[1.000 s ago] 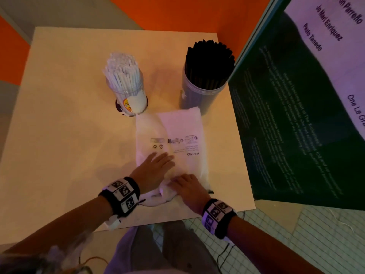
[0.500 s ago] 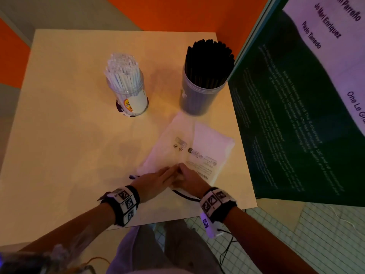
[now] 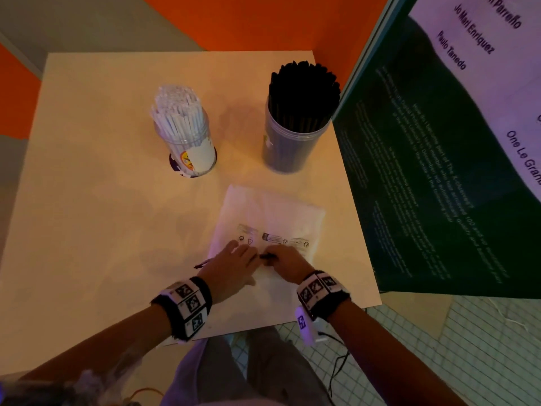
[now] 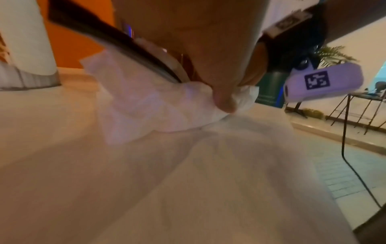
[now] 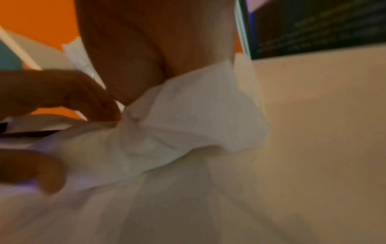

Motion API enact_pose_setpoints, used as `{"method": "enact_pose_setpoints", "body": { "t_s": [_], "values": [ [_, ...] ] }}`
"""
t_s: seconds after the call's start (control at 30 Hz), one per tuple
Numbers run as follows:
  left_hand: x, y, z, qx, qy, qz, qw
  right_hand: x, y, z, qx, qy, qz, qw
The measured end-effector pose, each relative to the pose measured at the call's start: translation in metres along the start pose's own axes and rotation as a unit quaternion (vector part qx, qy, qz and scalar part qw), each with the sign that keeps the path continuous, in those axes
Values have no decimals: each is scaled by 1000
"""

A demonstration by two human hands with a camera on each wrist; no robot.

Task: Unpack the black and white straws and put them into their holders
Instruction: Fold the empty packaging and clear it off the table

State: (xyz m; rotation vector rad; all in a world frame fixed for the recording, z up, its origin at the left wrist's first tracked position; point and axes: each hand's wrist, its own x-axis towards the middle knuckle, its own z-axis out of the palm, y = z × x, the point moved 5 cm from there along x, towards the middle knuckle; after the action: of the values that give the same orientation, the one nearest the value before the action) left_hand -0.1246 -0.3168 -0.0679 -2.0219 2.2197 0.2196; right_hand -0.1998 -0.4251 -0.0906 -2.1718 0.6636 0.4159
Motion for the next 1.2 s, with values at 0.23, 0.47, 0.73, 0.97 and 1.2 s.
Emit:
{"method": "enact_pose_setpoints", "body": {
  "t_s": [0.23,0.47,0.73,0.97,1.2],
  "values": [
    [15,-31,16,-225,-100,-118,962,-30,-27,14,-214,164,-116,956],
    [-1,-20,0,-140,8,-53,989,-1,-2,5,-26,31,-24,999],
    [-9,-56,20,-308,-107,-171,930,-22,-37,29,-226,126,-150,954],
    [-29,-29,5,-48,-30,-34,998,14,-34,32,-142,21,-10,990],
    [-41,-37,2,21,-91,-37,995,20,-31,41,113,-37,118,986]
  ]
}}
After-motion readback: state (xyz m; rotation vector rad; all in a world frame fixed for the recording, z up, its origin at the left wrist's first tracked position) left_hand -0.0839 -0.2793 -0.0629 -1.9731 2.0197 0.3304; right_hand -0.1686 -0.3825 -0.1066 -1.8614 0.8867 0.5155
